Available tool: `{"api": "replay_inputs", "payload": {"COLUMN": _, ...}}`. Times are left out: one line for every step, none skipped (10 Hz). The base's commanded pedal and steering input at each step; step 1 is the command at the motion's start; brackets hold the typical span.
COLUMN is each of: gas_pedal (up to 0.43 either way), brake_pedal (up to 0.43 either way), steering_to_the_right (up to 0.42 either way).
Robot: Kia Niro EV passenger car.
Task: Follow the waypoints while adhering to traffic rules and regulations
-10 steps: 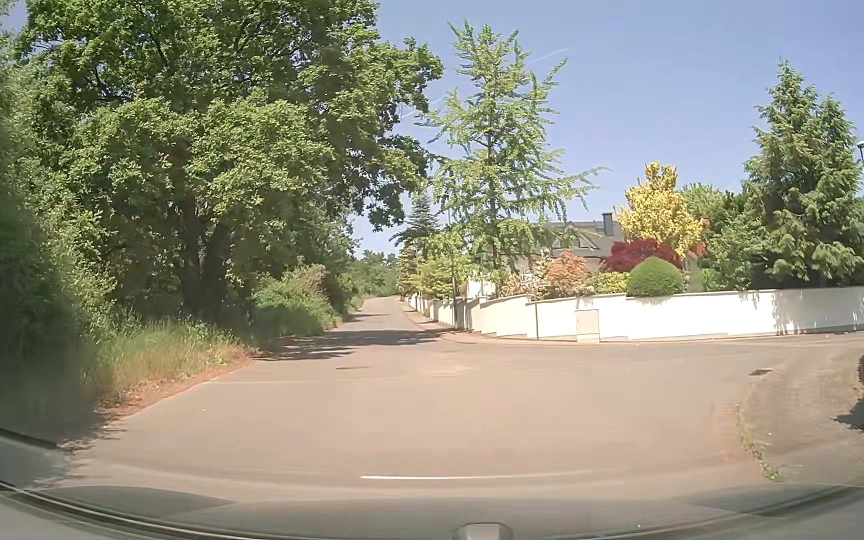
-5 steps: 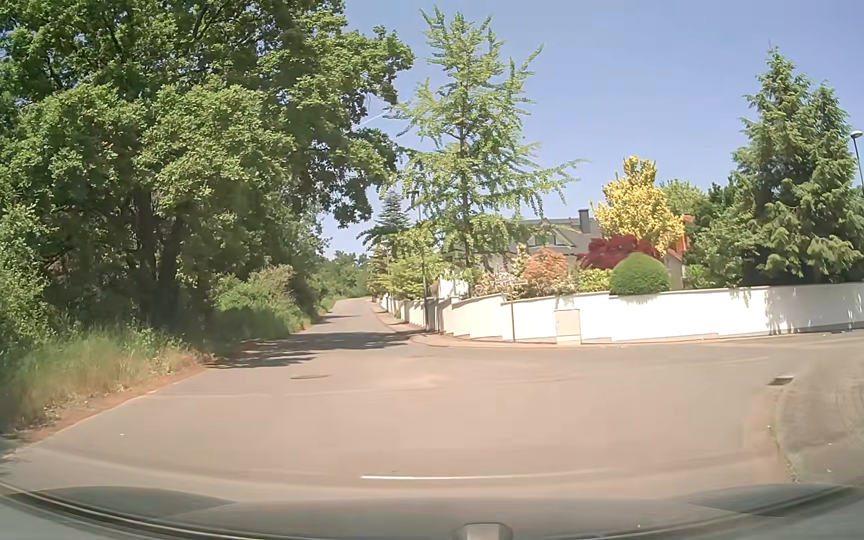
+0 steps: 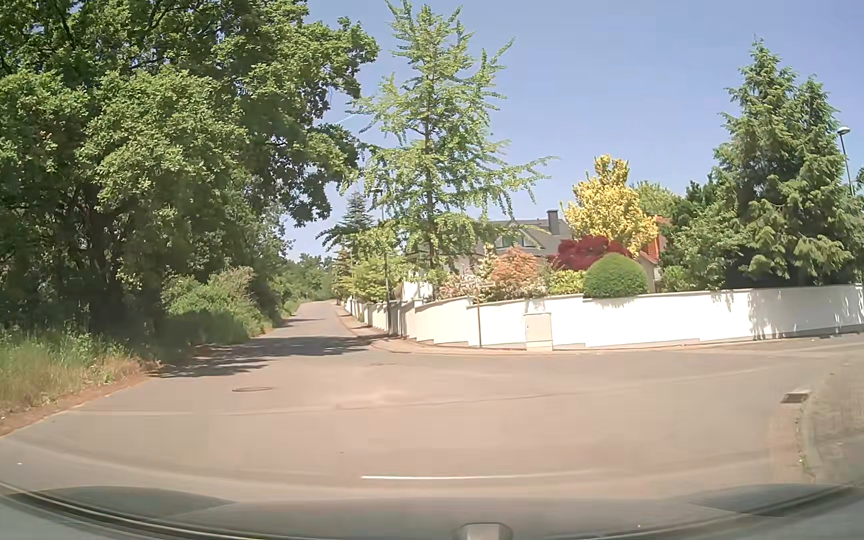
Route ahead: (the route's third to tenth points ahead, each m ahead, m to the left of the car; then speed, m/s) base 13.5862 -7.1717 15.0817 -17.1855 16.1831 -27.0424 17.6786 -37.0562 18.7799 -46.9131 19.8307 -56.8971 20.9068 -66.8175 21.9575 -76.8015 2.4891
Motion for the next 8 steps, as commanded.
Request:
{"api": "replay_inputs", "payload": {"gas_pedal": 0.157, "brake_pedal": 0.0, "steering_to_the_right": 0.179}}
{"api": "replay_inputs", "payload": {"gas_pedal": 0.157, "brake_pedal": 0.0, "steering_to_the_right": 0.174}}
{"api": "replay_inputs", "payload": {"gas_pedal": 0.157, "brake_pedal": 0.0, "steering_to_the_right": 0.167}}
{"api": "replay_inputs", "payload": {"gas_pedal": 0.157, "brake_pedal": 0.0, "steering_to_the_right": 0.164}}
{"api": "replay_inputs", "payload": {"gas_pedal": 0.157, "brake_pedal": 0.0, "steering_to_the_right": 0.164}}
{"api": "replay_inputs", "payload": {"gas_pedal": 0.157, "brake_pedal": 0.0, "steering_to_the_right": 0.166}}
{"api": "replay_inputs", "payload": {"gas_pedal": 0.15, "brake_pedal": 0.0, "steering_to_the_right": 0.169}}
{"api": "replay_inputs", "payload": {"gas_pedal": 0.15, "brake_pedal": 0.0, "steering_to_the_right": 0.176}}
